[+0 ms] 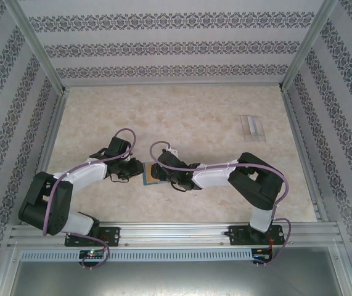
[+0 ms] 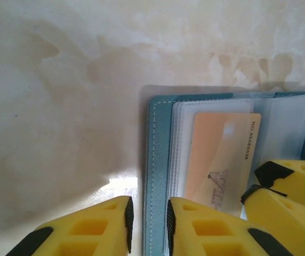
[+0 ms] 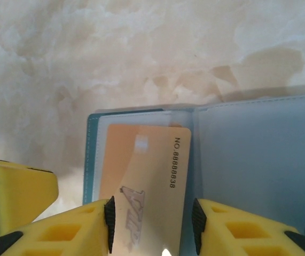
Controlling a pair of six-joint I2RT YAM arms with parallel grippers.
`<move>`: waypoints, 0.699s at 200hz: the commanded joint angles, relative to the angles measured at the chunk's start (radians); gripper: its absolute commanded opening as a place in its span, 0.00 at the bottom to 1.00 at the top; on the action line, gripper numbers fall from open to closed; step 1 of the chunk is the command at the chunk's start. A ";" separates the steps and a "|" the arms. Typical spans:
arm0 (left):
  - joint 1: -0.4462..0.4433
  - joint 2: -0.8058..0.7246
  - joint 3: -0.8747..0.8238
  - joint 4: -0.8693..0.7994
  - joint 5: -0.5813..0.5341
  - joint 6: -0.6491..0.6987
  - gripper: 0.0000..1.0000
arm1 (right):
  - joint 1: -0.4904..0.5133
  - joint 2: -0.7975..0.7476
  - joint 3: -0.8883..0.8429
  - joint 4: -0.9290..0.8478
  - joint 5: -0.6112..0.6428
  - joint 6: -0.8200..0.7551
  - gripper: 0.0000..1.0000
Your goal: Put the credit cards into the card holder
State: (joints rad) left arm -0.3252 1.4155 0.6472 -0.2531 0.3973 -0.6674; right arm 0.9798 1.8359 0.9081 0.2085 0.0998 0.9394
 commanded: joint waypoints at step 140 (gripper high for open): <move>0.010 0.072 -0.025 0.092 0.058 0.008 0.06 | 0.022 0.071 0.094 -0.025 -0.070 -0.043 0.26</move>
State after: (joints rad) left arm -0.3252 1.4796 0.6388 -0.1955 0.4408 -0.6659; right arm 0.9863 1.8816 0.9737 0.1741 0.0776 0.9092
